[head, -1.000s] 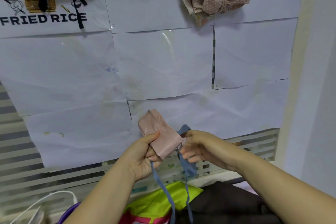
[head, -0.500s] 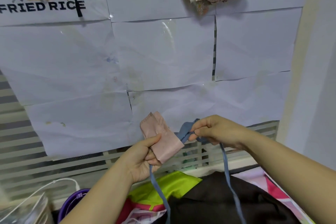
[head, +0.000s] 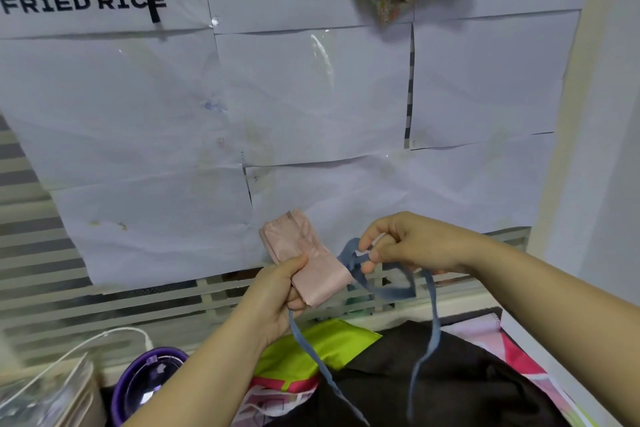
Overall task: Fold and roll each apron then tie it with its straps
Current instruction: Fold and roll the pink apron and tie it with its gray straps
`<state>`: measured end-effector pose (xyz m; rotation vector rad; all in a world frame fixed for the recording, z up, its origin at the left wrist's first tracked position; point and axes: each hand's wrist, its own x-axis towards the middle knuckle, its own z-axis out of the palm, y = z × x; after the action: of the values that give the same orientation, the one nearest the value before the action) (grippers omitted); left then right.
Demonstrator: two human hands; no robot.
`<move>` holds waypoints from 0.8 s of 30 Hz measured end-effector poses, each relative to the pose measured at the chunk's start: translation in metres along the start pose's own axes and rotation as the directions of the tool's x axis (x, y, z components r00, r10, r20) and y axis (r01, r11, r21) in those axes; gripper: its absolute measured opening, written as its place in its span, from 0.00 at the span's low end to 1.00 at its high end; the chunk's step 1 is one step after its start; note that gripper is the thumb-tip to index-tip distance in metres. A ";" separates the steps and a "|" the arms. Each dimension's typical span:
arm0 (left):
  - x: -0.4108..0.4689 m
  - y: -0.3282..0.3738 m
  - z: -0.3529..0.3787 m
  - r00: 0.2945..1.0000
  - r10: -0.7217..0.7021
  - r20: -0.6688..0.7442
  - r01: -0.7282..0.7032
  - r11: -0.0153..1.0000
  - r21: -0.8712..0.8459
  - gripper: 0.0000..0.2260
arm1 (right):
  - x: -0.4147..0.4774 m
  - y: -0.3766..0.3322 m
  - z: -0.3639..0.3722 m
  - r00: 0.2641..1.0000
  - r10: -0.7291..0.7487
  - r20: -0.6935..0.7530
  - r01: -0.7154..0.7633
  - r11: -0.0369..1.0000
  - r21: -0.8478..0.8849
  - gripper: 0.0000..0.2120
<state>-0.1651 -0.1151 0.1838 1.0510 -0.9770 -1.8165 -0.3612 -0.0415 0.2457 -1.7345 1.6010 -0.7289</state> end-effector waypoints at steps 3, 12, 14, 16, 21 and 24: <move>0.002 -0.004 -0.001 1.000 0.001 0.030 -0.004 0.994 0.110 0.10 | 0.001 -0.002 -0.003 1.000 -0.016 -0.011 0.015 1.000 -0.003 0.04; 0.013 -0.065 -0.010 0.998 -0.069 0.008 0.059 0.896 0.440 0.08 | 0.012 0.010 0.046 0.998 -0.031 0.052 0.034 0.997 -0.063 0.07; 0.012 -0.090 -0.018 0.993 -0.112 -0.030 0.113 0.874 0.473 0.08 | 0.013 0.025 0.064 0.995 -0.032 0.095 0.049 0.982 -0.184 0.07; 0.011 -0.116 -0.029 0.983 -0.177 -0.057 0.182 0.862 0.474 0.07 | 0.014 0.047 0.084 0.986 -0.026 0.166 0.071 0.961 -0.269 0.10; 0.009 -0.177 -0.055 0.914 -0.381 -0.140 0.405 0.844 0.351 0.05 | 0.015 0.114 0.135 0.953 0.073 0.295 0.042 0.930 -0.366 0.16; 0.011 -0.197 -0.066 0.859 -0.469 -0.206 0.513 0.785 0.349 0.06 | 0.015 0.143 0.156 0.956 0.101 0.277 0.033 0.898 -0.440 0.13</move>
<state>-0.1588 -0.0653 -0.0181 1.7786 -1.0988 -1.9834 -0.3291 -0.0460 0.0359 -2.0095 1.6635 -0.0710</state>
